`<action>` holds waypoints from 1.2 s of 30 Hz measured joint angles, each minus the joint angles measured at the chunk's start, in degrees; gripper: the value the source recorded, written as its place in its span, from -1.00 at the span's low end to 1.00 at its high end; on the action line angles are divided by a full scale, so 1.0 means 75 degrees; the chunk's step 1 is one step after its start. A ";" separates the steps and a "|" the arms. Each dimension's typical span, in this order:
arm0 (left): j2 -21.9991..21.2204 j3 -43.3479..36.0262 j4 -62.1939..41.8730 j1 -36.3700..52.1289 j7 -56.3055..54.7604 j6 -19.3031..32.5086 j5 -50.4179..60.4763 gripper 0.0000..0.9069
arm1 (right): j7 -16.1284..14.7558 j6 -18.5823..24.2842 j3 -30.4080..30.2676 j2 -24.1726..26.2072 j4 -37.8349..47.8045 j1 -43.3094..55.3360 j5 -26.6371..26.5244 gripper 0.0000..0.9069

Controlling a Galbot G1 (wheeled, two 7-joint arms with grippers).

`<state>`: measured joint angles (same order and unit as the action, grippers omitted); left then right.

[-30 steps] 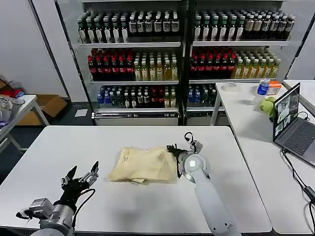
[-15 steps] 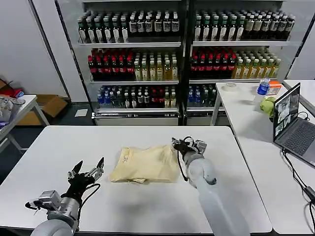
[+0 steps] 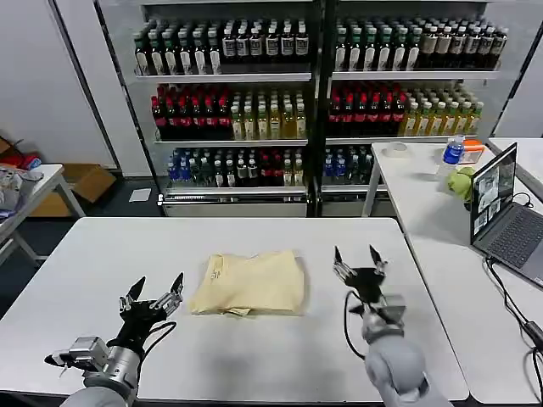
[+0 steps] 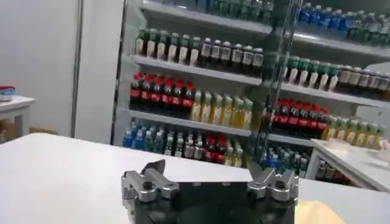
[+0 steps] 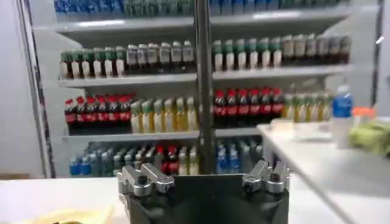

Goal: Fold and organize the clothes.

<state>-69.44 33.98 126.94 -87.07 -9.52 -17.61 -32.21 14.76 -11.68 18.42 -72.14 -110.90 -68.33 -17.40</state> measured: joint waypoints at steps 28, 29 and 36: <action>-0.0003 0.0034 0.0451 -0.0541 0.0260 0.0064 0.0533 1.00 | -0.0248 0.0814 0.0885 0.0069 -0.1948 -0.2433 0.1208 1.00; -0.0011 0.0030 0.0452 -0.0546 0.0265 0.0064 0.0539 1.00 | -0.0237 0.0814 0.0903 0.0062 -0.1978 -0.2463 0.1220 1.00; -0.0030 0.0051 0.0455 -0.0543 0.0299 0.0075 0.0544 1.00 | -0.0238 0.0835 0.0989 0.0055 -0.2086 -0.2602 0.1284 1.00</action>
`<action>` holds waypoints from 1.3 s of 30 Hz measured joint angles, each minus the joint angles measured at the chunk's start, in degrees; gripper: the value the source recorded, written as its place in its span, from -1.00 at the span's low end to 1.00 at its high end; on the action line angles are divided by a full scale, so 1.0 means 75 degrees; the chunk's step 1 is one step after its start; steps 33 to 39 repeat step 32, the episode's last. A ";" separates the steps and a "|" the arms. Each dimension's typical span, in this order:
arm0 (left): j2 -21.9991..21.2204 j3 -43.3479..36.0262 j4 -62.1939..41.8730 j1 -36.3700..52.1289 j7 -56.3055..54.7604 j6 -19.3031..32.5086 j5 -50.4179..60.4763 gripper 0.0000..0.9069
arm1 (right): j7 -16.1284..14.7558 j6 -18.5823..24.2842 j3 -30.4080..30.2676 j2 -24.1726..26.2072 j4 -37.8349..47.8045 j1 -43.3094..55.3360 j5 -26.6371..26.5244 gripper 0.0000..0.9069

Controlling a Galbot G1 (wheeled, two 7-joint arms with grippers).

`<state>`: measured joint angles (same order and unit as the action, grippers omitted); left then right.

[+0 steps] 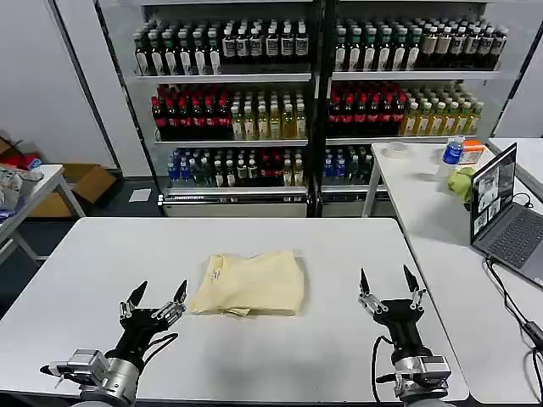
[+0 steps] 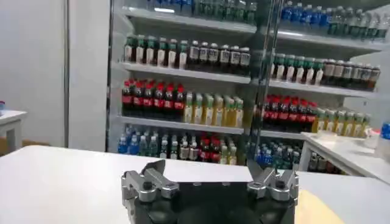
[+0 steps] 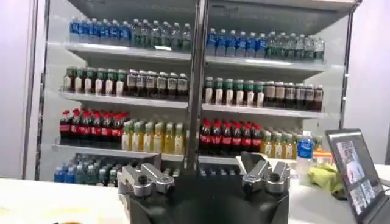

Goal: Fold and organize the clothes.

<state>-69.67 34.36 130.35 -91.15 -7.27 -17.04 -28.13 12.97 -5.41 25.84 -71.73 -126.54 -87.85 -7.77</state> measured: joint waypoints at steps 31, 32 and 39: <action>-0.0111 0.0111 0.0331 -0.0306 0.0046 0.0073 0.0043 1.00 | 0.0052 -0.0107 0.0143 -0.0010 -0.0736 -0.0494 0.0274 1.00; -0.0118 0.0112 0.0339 -0.0316 0.0048 0.0075 0.0048 1.00 | 0.0067 -0.0120 0.0144 -0.0010 -0.0755 -0.0494 0.0270 1.00; -0.0118 0.0112 0.0339 -0.0316 0.0048 0.0075 0.0048 1.00 | 0.0067 -0.0120 0.0144 -0.0010 -0.0755 -0.0494 0.0270 1.00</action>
